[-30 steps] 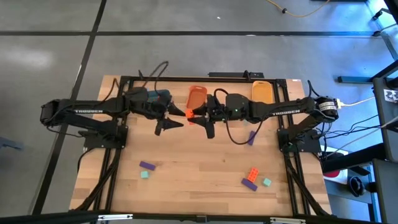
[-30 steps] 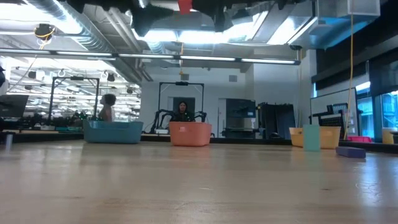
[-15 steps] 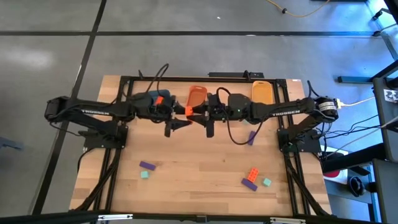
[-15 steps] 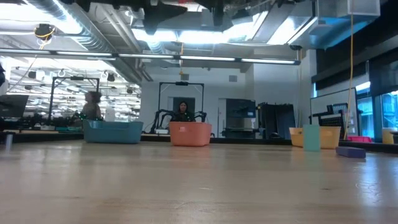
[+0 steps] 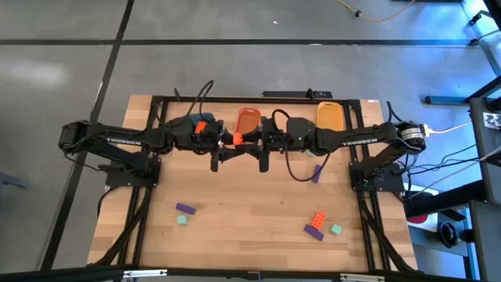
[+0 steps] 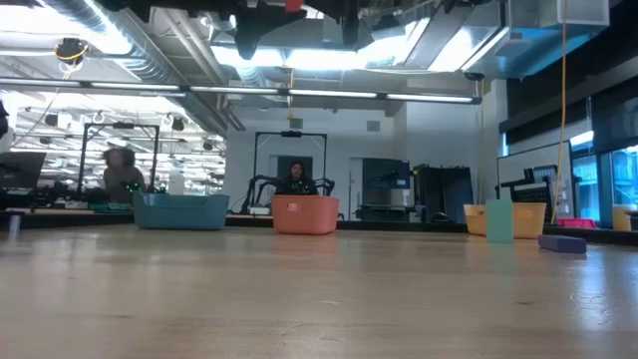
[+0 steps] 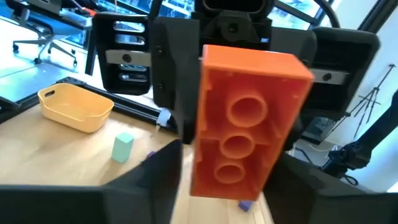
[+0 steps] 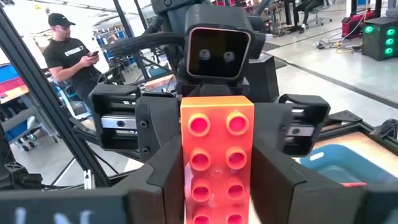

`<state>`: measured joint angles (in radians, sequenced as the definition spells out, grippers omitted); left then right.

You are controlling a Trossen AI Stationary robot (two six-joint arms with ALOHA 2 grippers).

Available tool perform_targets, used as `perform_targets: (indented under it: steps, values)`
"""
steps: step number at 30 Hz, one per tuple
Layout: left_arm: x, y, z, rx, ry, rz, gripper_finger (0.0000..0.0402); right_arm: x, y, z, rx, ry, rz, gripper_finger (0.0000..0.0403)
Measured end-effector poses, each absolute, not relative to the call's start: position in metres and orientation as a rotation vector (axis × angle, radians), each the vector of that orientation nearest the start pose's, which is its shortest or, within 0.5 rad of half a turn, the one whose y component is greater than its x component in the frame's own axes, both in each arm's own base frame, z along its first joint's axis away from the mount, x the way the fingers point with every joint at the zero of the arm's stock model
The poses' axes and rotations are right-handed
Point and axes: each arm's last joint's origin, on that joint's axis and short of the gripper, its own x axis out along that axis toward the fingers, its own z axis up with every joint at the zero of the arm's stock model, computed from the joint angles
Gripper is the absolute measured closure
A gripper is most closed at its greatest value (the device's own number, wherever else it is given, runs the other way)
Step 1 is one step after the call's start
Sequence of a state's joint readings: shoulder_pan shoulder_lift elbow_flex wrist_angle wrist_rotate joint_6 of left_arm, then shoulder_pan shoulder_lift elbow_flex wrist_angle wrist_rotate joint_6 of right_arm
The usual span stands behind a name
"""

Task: Sort & place blocks by color
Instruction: Put the top orange gamepiece into the blue bin

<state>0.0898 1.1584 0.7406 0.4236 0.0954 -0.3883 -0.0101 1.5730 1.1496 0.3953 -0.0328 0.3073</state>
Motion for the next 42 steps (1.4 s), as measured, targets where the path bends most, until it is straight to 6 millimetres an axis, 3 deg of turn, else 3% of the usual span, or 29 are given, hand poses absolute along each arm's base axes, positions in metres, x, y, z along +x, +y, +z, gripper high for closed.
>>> perform_targets:
  steps: [3,7,14,19,25,28,34,39,42]
  values:
    - [0.258,0.020,0.301,-0.375,-0.003,-0.013,0.0268,0.365,-0.003,0.318,0.316,0.041,0.019,0.0260]
    - [0.258,0.020,0.301,-0.356,0.000,-0.013,0.0275,0.365,-0.003,0.318,0.317,0.045,0.019,0.0251]
    - [0.255,0.023,0.300,-0.334,0.031,0.011,0.0275,0.358,-0.003,0.320,0.389,0.098,0.030,0.0143]
    - [0.232,0.035,0.305,-0.312,0.095,0.095,0.0275,0.325,-0.010,0.340,0.396,0.206,0.005,0.0118]
    - [0.184,0.041,0.327,-0.242,0.064,0.158,0.0275,0.273,-0.011,0.354,0.394,0.362,-0.066,0.0122]
    - [0.161,0.038,0.337,-0.217,0.032,0.167,0.0275,0.250,-0.007,0.351,0.390,0.382,-0.105,0.0122]
    - [0.136,0.029,0.347,-0.201,-0.031,0.161,0.0275,0.214,0.000,0.330,0.474,0.222,-0.137,0.0122]
    - [0.134,0.023,0.349,-0.211,-0.045,0.133,0.0275,0.204,0.004,0.327,0.478,-0.086,-0.044,0.0122]
    - [0.137,0.020,0.347,-0.228,-0.034,0.115,0.0275,0.204,0.004,0.325,0.398,-0.155,-0.031,0.0122]
